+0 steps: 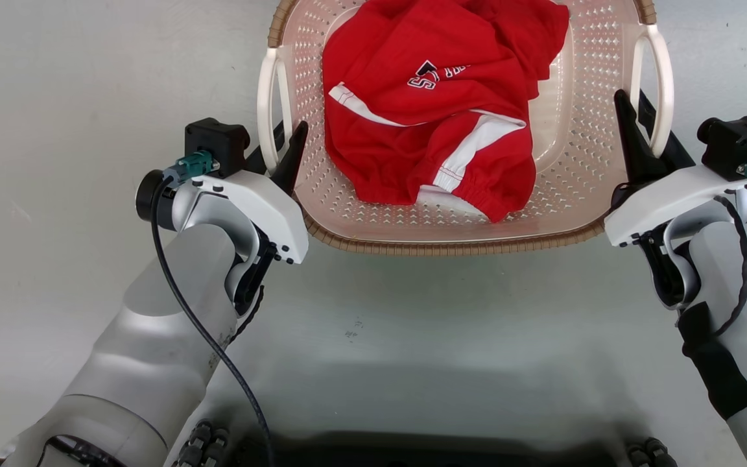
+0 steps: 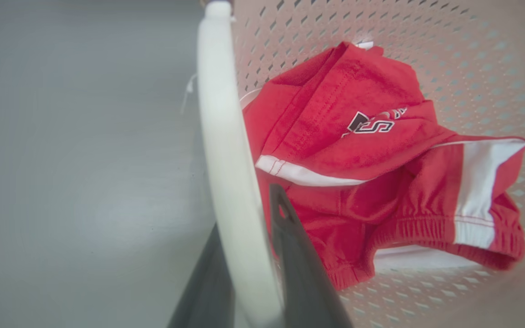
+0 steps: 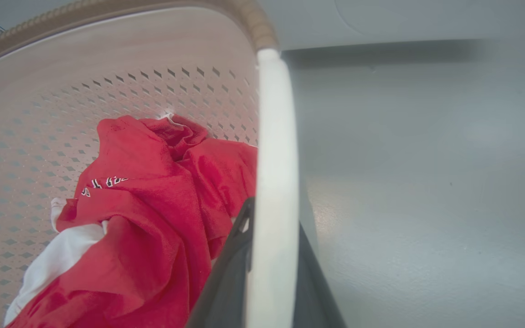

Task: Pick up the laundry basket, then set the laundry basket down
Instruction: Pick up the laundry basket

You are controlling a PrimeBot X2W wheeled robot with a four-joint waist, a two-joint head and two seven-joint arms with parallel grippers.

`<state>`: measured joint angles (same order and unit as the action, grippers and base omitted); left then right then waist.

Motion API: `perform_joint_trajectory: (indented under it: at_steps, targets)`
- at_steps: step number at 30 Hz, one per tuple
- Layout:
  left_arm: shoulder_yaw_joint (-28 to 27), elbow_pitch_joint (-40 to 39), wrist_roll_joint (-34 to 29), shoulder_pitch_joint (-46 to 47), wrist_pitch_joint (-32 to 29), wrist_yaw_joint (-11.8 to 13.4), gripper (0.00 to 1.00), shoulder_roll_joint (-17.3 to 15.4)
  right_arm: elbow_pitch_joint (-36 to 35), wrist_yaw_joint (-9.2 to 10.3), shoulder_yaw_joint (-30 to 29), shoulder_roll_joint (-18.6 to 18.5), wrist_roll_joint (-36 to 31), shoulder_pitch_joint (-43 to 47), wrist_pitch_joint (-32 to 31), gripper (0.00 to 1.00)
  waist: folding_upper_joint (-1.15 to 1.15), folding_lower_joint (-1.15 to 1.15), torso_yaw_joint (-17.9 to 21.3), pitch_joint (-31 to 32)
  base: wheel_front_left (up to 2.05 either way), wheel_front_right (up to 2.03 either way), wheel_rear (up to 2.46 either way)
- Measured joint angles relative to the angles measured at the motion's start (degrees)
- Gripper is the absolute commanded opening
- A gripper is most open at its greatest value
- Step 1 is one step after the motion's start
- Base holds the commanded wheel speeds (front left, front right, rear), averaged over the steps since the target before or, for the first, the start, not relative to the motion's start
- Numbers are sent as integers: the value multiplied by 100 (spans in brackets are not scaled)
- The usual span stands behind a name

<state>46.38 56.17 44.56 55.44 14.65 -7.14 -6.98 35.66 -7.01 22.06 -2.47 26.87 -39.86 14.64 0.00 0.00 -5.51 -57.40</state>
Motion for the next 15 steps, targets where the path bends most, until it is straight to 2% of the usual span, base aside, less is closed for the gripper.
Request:
perform_joint_trajectory:
  at_steps: [8,15]
  targets:
    - [207,158,243,13,-1,0,0,5,294,-2,97,37,47,-118,0,0,0,0,-2,78,0,0,0]
    - [612,432,626,14,-1,-1,0,45,1045,-21,342,116,312,-331,15,0,0,0,12,273,0,0,0]
